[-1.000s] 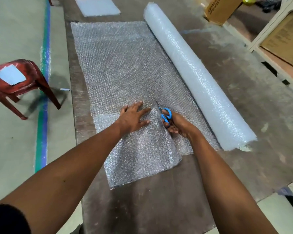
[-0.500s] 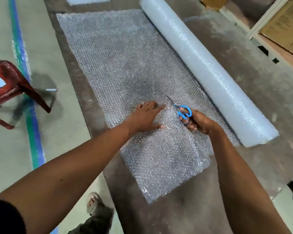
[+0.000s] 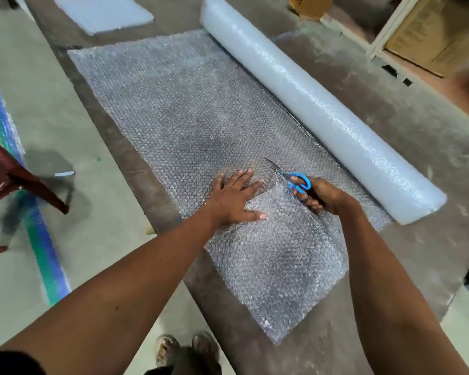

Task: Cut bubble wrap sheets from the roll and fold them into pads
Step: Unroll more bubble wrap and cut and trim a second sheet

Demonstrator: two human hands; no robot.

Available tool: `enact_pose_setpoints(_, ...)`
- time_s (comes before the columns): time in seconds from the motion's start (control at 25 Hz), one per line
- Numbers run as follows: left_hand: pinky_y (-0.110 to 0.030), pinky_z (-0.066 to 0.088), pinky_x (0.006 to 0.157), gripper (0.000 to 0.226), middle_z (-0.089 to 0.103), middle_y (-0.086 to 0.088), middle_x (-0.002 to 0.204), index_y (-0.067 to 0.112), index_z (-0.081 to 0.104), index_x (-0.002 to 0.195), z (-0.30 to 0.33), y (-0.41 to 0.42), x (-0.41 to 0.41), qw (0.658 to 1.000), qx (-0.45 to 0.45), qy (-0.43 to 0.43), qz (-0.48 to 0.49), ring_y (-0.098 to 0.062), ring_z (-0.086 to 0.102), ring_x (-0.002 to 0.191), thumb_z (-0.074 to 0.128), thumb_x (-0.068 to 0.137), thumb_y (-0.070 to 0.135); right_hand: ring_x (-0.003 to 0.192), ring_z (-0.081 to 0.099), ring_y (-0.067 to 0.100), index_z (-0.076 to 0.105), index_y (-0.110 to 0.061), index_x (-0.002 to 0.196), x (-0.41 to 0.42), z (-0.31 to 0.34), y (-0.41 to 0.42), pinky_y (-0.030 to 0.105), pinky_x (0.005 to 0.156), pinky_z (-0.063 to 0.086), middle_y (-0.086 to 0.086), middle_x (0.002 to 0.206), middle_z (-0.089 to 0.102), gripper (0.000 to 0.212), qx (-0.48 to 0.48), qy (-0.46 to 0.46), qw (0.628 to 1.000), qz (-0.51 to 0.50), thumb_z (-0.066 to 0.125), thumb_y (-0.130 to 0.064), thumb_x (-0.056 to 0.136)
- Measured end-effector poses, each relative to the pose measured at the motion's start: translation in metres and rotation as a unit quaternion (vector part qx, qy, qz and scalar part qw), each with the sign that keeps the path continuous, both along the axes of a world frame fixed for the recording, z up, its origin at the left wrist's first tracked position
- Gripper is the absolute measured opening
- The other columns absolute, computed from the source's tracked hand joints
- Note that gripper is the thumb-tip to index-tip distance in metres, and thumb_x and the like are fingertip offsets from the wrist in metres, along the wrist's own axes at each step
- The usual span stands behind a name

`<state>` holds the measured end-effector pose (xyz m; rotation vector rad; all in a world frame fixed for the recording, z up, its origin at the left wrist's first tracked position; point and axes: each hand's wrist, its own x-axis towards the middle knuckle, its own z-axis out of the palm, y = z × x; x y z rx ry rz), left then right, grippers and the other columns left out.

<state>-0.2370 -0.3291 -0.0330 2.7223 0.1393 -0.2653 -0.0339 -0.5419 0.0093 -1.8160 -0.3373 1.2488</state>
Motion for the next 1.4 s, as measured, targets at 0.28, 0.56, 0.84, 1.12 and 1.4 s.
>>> enact_pose_setpoints(0.28, -0.075, -0.01, 0.12, 0.103, -0.018, -0.001, 0.175, 0.046, -0.004, 0.165, 0.004, 0.002, 0.0, 1.0, 0.02, 0.013, -0.008, -0.03, -0.01, 0.162, 0.034, 0.084, 0.096, 0.034, 0.028, 0.008, 0.061, -0.011, 0.081, 0.006, 0.011, 0.012, 0.025, 0.038, 0.01, 0.002, 0.06, 0.046, 0.042, -0.028, 0.0, 1.0, 0.006, 0.056, -0.048, 0.1)
enact_pose_setpoints(0.56, -0.076, -0.012, 0.117, 0.106, -0.014, -0.004, 0.175, 0.046, -0.008, 0.164, 0.003, 0.002, -0.001, 0.999, 0.042, 0.009, -0.008, -0.031, -0.006, 0.162, 0.028, 0.08, 0.1, 0.037, 0.028, 0.008, 0.062, -0.011, 0.087, 0.012, 0.018, 0.025, 0.021, 0.036, 0.015, 0.001, 0.062, 0.046, 0.044, -0.049, -0.004, 0.998, 0.036, 0.047, -0.047, 0.108)
enact_pose_setpoints(0.84, -0.069, -0.02, 0.114, 0.103, -0.016, -0.001, 0.175, 0.045, -0.008, 0.165, 0.003, 0.0, -0.004, 0.999, 0.044, -0.003, -0.001, -0.027, -0.008, 0.162, 0.03, 0.084, 0.097, 0.037, 0.029, 0.008, 0.063, -0.01, 0.092, 0.021, 0.0, 0.032, 0.023, 0.035, 0.014, 0.003, 0.064, 0.049, 0.044, -0.026, 0.017, 0.999, 0.035, 0.052, -0.049, 0.107)
enact_pose_setpoints(1.12, -0.063, -0.025, 0.112, 0.1, -0.016, 0.003, 0.175, 0.047, -0.005, 0.165, 0.012, -0.002, -0.004, 1.0, 0.026, 0.003, 0.009, -0.024, -0.009, 0.161, 0.032, 0.086, 0.096, 0.038, 0.03, 0.007, 0.065, -0.009, 0.097, 0.029, -0.003, 0.054, 0.021, 0.034, 0.018, 0.004, 0.067, 0.05, 0.044, -0.008, 0.022, 0.998, 0.055, 0.049, -0.048, 0.109)
enact_pose_setpoints(1.4, -0.066, -0.008, 0.124, 0.099, -0.012, 0.004, 0.176, 0.049, 0.001, 0.165, 0.01, 0.0, -0.004, 1.0, 0.017, -0.002, 0.011, -0.023, -0.004, 0.162, 0.028, 0.083, 0.099, 0.04, 0.029, 0.01, 0.067, -0.01, 0.093, 0.033, 0.001, 0.081, 0.025, 0.035, 0.018, 0.003, 0.066, 0.053, 0.047, -0.016, 0.008, 0.997, 0.075, 0.05, -0.05, 0.11)
